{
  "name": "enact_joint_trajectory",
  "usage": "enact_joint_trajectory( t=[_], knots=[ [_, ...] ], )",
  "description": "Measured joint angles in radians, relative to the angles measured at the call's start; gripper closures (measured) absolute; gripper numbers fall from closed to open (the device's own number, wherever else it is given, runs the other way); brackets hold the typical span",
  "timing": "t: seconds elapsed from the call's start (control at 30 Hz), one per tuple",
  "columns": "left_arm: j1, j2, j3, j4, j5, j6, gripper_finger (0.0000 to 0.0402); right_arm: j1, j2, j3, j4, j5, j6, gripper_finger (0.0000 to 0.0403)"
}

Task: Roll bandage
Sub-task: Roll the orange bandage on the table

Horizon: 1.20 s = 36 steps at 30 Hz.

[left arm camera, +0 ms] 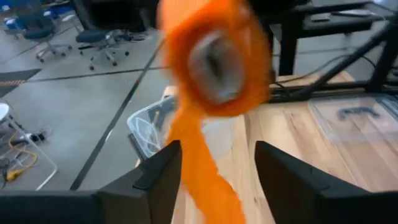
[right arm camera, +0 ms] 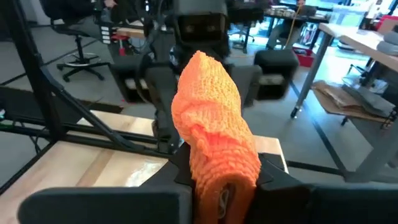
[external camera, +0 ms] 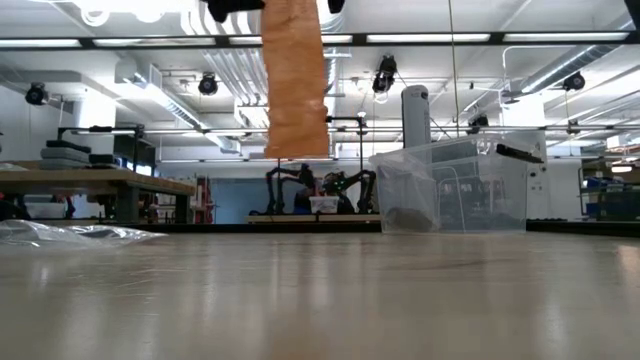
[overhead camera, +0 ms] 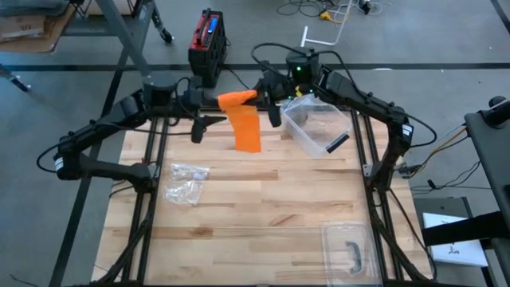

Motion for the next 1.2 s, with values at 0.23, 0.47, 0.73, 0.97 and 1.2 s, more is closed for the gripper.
enact_joint_trajectory(
  t=[0.23, 0.47, 0.73, 0.97, 1.2],
  knots=[
    [0.0, -0.004, -0.066, 0.112, -0.006, -0.021, 0.0169, 0.014, 0.002, -0.001, 0.009, 0.001, -0.043, 0.0359],
    [0.001, -0.06, 0.002, -0.041, -0.008, 0.008, 0.0153, 0.067, -0.006, -0.005, 0.037, 0.113, -0.291, 0.0361],
    [0.024, -0.136, 0.018, -0.058, -0.058, -0.014, 0.0139, 0.149, -0.015, -0.111, 0.254, 0.291, -0.541, 0.0361],
    [0.024, -0.117, 0.017, -0.031, 0.059, -0.057, 0.0126, 0.211, -0.025, -0.189, 0.334, 0.415, -0.721, 0.0361],
    [0.023, -0.094, 0.016, 0.001, 0.326, -0.143, 0.0106, 0.306, -0.035, -0.223, 0.364, 0.579, -0.96, 0.0361]
  ],
)
